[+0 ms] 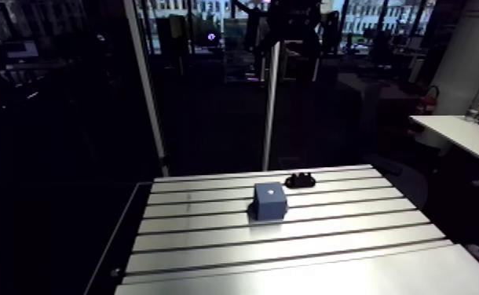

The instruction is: Pick up the M10 bolt and insert it into the hex recess until seated.

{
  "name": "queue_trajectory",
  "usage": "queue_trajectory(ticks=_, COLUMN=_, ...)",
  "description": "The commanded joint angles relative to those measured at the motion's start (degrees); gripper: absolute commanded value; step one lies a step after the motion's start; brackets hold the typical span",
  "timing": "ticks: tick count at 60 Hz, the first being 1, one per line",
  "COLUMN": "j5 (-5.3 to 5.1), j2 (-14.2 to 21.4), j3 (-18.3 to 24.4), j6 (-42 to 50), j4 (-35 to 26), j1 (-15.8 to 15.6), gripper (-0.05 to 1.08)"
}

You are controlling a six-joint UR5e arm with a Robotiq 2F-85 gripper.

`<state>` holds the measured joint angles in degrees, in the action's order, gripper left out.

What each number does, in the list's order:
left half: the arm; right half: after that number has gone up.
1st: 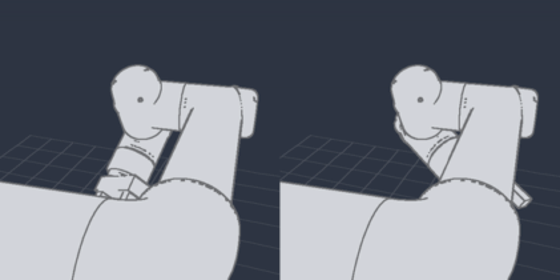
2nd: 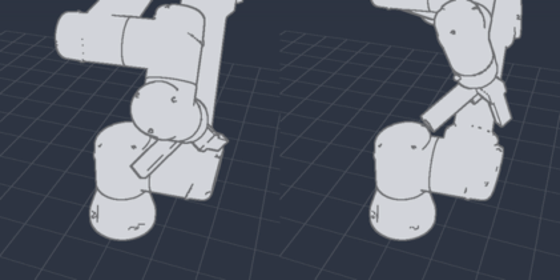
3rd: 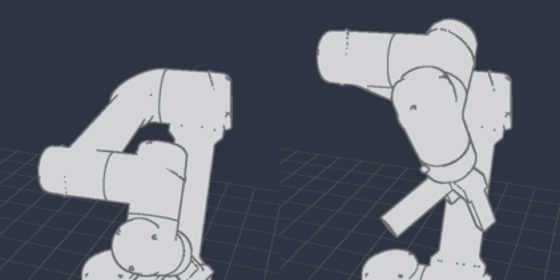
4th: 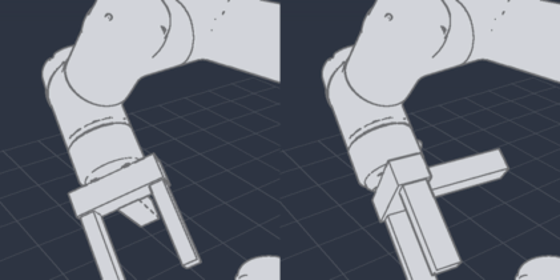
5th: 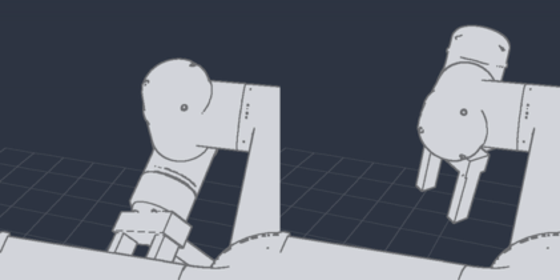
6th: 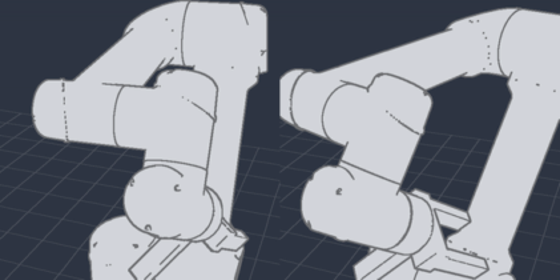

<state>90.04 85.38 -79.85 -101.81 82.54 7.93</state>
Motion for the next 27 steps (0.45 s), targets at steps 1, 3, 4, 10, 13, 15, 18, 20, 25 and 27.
queue_trajectory(ticks=1, j5=-0.08, j2=0.16, j3=0.24, j6=-0.01, j4=-0.06, j1=-0.02, gripper=0.0)
queue_trajectory(ticks=3, j5=-0.08, j2=0.17, j3=0.34, j6=-0.01, j4=-0.06, j1=-0.02, gripper=0.0)
queue_trajectory(ticks=4, j5=-0.08, j2=0.17, j3=0.34, j6=-0.01, j4=-0.06, j1=-0.02, gripper=0.0)
queue_trajectory(ticks=10, j5=-0.17, j2=0.35, j3=0.2, j6=-0.01, j4=-0.23, j1=-0.11, gripper=0.0)
queue_trajectory(ticks=13, j5=-0.17, j2=0.35, j3=-0.06, j6=-0.01, j4=-0.24, j1=-0.43, gripper=0.0)
queue_trajectory(ticks=15, j5=-0.17, j2=0.35, j3=-0.15, j6=-0.01, j4=-0.24, j1=-0.53, gripper=0.0)
queue_trajectory(ticks=18, j5=-0.26, j2=0.35, j3=-0.17, j6=-0.01, j4=-0.24, j1=-0.71, gripper=0.0)
queue_trajectory(ticks=20, j5=-0.33, j2=0.35, j3=-0.17, j6=0.06, j4=-0.24, j1=-0.72, gripper=0.0)
queue_trajectory(ticks=25, j5=-0.42, j2=0.35, j3=-0.42, j6=0.07, j4=-0.24, j1=-0.8, gripper=0.0)
queue_trajectory(ticks=27, j5=-0.43, j2=0.35, j3=-0.51, j6=0.07, j4=-0.24, j1=-0.81, gripper=0.0)
